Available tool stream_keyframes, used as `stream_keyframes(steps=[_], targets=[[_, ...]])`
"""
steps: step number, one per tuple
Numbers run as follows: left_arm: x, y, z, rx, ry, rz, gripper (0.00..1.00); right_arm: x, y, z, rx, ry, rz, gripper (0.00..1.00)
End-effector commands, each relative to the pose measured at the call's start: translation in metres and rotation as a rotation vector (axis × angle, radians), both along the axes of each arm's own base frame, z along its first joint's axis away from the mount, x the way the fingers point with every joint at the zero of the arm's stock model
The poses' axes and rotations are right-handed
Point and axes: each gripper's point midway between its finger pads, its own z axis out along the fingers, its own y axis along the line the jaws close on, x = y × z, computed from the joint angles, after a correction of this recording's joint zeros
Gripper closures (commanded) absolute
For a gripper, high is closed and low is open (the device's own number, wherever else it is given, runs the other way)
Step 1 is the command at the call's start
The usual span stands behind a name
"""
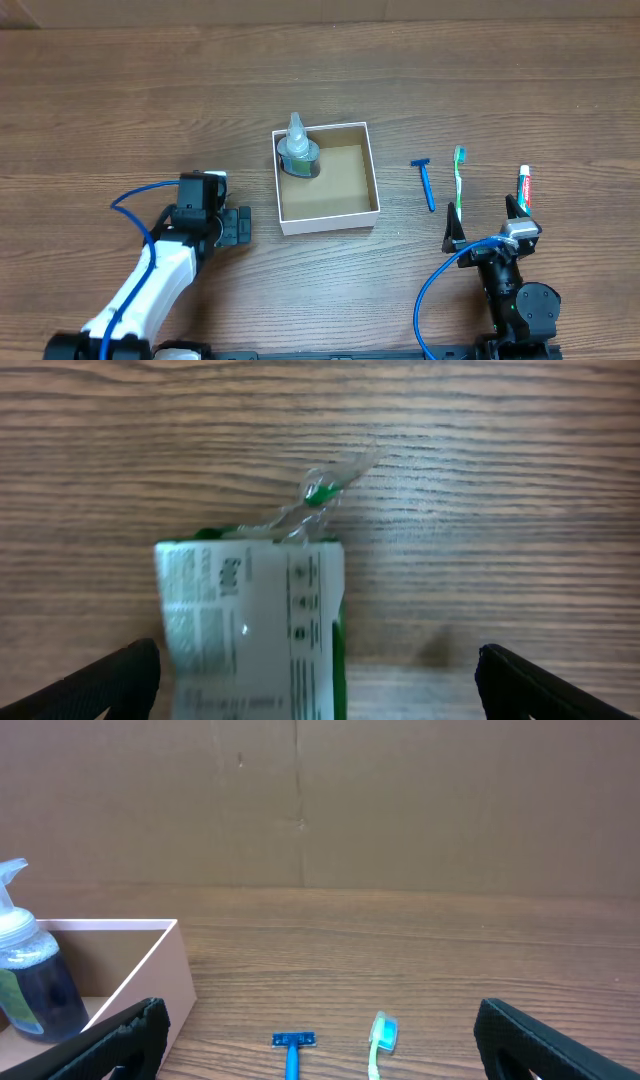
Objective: Pack container
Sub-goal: 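Grasp the green-white 100g packet with the left gripper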
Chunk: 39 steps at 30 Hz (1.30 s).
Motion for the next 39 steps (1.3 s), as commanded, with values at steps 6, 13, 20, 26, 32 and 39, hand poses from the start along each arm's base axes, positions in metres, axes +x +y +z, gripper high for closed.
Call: stream_keyframes(steps=[6,13,20,26,32,39], targets=[[-0.005,0.015,-0.036,0.012,0.096,0.01,0.0,0.0,-0.001,-0.002,-0.004,-0.002,-0.001,0.0],[-0.004,0.016,-0.031,0.013,0.105,0.014,0.16,0.0,-0.001,-0.002,-0.004,-0.002,-0.001,0.0],[-0.003,0.016,-0.014,0.014,0.142,0.015,0.43,0.0,-0.001,-0.002,-0.004,-0.002,-0.001,0.0],[0.007,0.006,0.008,-0.04,0.145,0.014,0.46,0.0,-0.001,-0.002,-0.004,-0.002,-0.001,0.0],[0.024,-0.023,0.044,-0.251,0.127,0.084,0.5,0.0,-0.001,-0.002,-0.004,-0.002,-0.001,0.0],[0.044,-0.069,0.101,-0.536,0.064,0.111,0.5,0.0,-0.001,-0.002,-0.004,-0.002,-0.001,0.0]])
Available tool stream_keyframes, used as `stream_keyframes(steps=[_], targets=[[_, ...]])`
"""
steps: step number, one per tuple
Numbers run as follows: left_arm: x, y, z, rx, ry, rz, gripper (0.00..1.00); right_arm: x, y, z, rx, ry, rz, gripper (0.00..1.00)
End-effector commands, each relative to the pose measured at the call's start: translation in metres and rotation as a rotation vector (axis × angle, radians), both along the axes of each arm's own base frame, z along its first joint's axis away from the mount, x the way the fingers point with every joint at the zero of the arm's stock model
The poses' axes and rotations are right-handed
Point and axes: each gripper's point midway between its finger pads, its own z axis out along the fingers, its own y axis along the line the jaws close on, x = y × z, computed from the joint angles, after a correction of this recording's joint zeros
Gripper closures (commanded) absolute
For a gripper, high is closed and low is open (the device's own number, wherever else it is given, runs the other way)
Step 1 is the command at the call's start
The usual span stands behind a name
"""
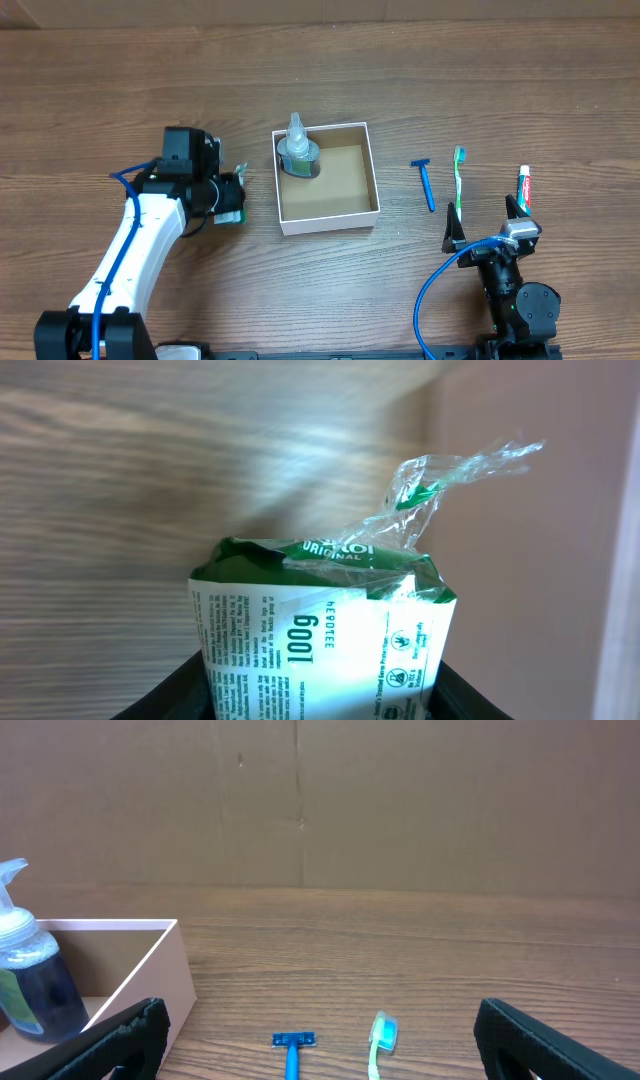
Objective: Pack container
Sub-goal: 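Grasp the green-white 100g packet with the left gripper, then lower the packet into the box beside the bottle and release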
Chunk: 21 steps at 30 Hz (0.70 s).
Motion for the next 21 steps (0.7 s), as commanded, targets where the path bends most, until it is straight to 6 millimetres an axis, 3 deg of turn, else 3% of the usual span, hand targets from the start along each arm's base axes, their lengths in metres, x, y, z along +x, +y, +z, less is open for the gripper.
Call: stream_keyframes(steps=[1,9,13,21], targets=[[0.013,-0.04,0.051,-0.232,-0.074,0.037,0.5,0.0,-0.001,-0.002,-0.004,-0.003,-0.001,0.0],[0.012,-0.097,0.103,-0.296,-0.16,-0.033,0.51,0.0,-0.001,-0.002,-0.004,-0.003,-0.001,0.0],[0.013,-0.118,0.119,-0.258,-0.205,-0.029,0.54,0.0,-0.001,-0.002,-0.004,-0.003,-0.001,0.0],[0.005,-0.134,0.107,-0.114,-0.225,0.023,0.52,0.0,-0.001,-0.002,-0.004,-0.004,-0.001,0.0]])
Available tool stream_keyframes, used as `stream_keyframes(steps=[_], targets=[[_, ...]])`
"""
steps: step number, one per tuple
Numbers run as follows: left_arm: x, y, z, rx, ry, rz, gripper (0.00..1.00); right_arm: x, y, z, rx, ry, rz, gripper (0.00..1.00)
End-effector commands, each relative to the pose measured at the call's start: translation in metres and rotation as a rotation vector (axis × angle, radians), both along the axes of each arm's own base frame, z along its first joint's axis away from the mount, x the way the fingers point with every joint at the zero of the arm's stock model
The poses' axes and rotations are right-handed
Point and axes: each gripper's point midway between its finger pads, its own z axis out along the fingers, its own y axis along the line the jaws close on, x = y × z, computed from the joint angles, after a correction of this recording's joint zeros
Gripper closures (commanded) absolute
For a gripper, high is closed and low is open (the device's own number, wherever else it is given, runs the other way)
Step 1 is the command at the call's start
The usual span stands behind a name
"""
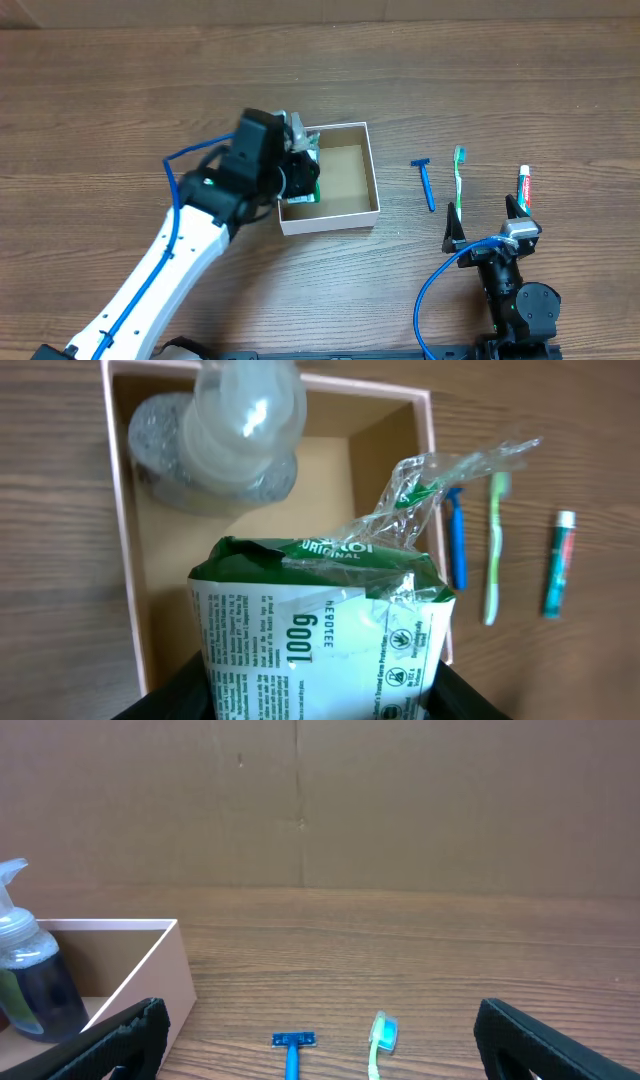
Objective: Pack container
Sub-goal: 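Lower the packet into the box beside the bottle and release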
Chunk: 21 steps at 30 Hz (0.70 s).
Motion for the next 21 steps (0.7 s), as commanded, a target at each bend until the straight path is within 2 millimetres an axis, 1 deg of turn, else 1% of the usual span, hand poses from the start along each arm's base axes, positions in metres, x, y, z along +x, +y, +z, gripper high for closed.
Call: stream_keyframes(steps=[1,5,9,13,21], targets=[[0.008,0.001,0.007,0.065,-0.054,0.101,0.51,0.0,-0.001,-0.002,-0.004,-0.002,-0.001,0.0],[0.007,0.001,-0.007,0.106,-0.024,0.143,0.5,0.0,-0.001,-0.002,-0.004,-0.002,-0.001,0.0],[0.01,0.006,-0.027,0.165,0.015,0.169,0.48,0.0,-0.001,-0.002,-0.004,-0.002,-0.001,0.0],[0.012,0.005,-0.048,0.201,0.057,0.166,0.48,0.0,-0.001,-0.002,-0.004,-0.002,-0.001,0.0],[0.013,0.006,-0.067,0.241,0.096,0.167,0.45,0.0,-0.001,-0.002,-0.004,-0.003,-0.001,0.0]])
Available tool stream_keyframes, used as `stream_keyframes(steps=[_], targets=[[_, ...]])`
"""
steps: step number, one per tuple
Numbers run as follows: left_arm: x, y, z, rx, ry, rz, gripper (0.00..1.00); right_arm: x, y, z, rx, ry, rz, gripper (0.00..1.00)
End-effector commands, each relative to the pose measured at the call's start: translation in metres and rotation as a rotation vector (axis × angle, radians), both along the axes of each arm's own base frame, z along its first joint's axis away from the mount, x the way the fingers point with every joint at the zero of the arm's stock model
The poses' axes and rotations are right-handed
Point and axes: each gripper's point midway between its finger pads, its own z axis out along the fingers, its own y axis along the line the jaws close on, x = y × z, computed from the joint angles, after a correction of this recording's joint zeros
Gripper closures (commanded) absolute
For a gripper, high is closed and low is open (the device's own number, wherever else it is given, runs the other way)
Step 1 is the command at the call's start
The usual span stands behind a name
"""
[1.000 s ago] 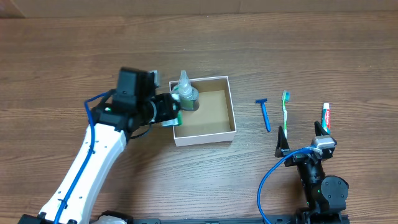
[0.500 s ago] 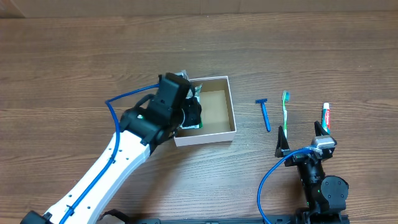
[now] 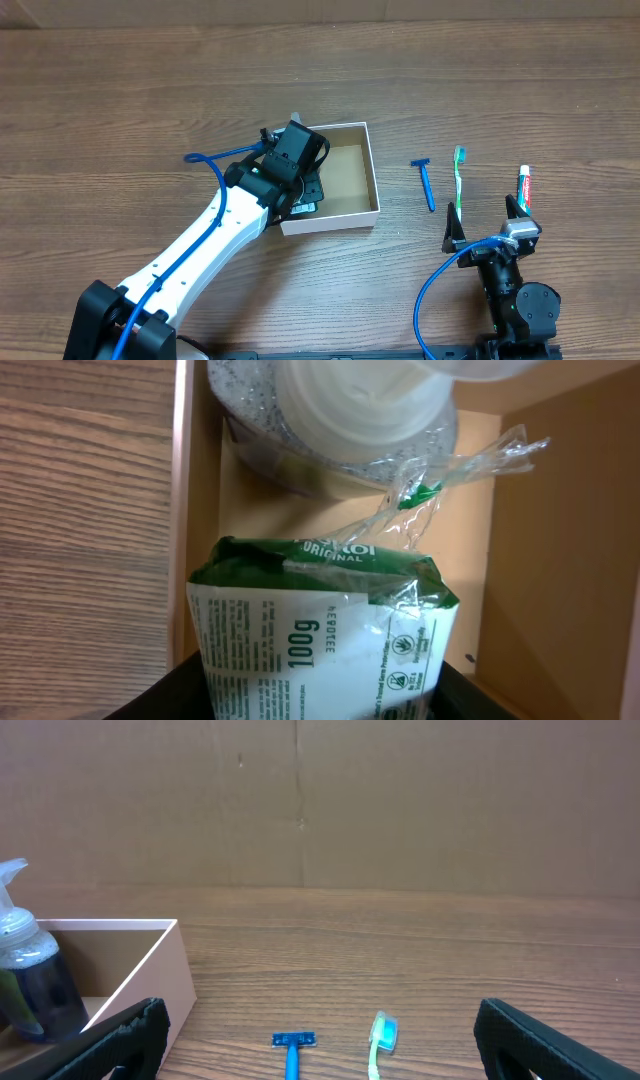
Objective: Pack container
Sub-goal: 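Lower the packet into the box beside the bottle and release, then raise the left gripper away from the box and hold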
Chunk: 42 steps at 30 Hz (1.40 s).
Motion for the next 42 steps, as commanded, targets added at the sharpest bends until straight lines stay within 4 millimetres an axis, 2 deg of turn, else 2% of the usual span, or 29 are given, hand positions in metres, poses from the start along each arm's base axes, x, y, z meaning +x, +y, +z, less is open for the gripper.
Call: stream_keyframes(steps=[1,4,5,6,10,13,16,20,23,25,28,33,36,39,42], targets=[[0.008,-0.002,-0.001,0.016,-0.01,0.019,0.45,0.0,-0.001,-0.002,-0.004,-0.003,-0.001,0.0],[0.008,-0.002,-0.006,0.023,0.001,0.019,0.41,0.0,-0.001,-0.002,-0.004,-0.004,-0.001,0.0],[0.008,-0.002,-0.007,0.024,0.002,0.018,0.3,0.0,-0.001,-0.002,-0.004,-0.004,-0.001,0.0],[0.008,-0.003,-0.006,0.016,0.002,0.009,0.27,0.0,-0.001,-0.002,-0.004,-0.003,-0.001,0.0],[0.01,-0.016,0.007,-0.035,-0.005,-0.047,0.24,0.0,-0.001,-0.002,-0.004,-0.003,-0.001,0.0],[0.015,-0.021,0.032,-0.055,-0.04,-0.056,0.23,0.0,-0.001,-0.002,-0.004,-0.003,-0.001,0.0],[0.018,-0.025,0.069,-0.086,-0.088,-0.082,0.23,0.0,-0.001,-0.002,-0.004,-0.003,-0.001,0.0],[0.02,-0.02,0.112,-0.088,-0.164,-0.096,0.21,0.0,-0.001,-0.002,-0.004,-0.003,-0.001,0.0],[0.019,-0.002,0.129,-0.032,-0.206,-0.058,0.2,0.0,-0.001,-0.002,-0.004,-0.003,-0.001,0.0],[0.018,0.023,0.134,0.02,-0.21,-0.001,0.18,0.0,-0.001,-0.002,-0.004,-0.003,-0.001,0.0],[0.013,0.055,0.131,0.058,-0.167,0.067,0.14,0.0,-0.001,-0.002,-0.004,-0.003,-0.001,0.0],[0.009,0.114,0.121,0.141,-0.082,0.151,0.0,0.0,-0.001,-0.002,-0.004,-0.004,-0.001,0.0],[0.008,0.151,0.119,0.19,-0.054,0.229,0.0,0.0,-0.001,-0.002,-0.004,-0.003,-0.001,0.0],[0.004,0.172,0.116,0.201,-0.023,0.287,0.0,0.0,-0.001,-0.002,-0.004,-0.003,-0.001,0.0],[0.004,0.183,0.115,0.202,-0.016,0.321,0.0,0.0,-0.001,-0.002,-0.004,-0.003,-0.001,0.0]])
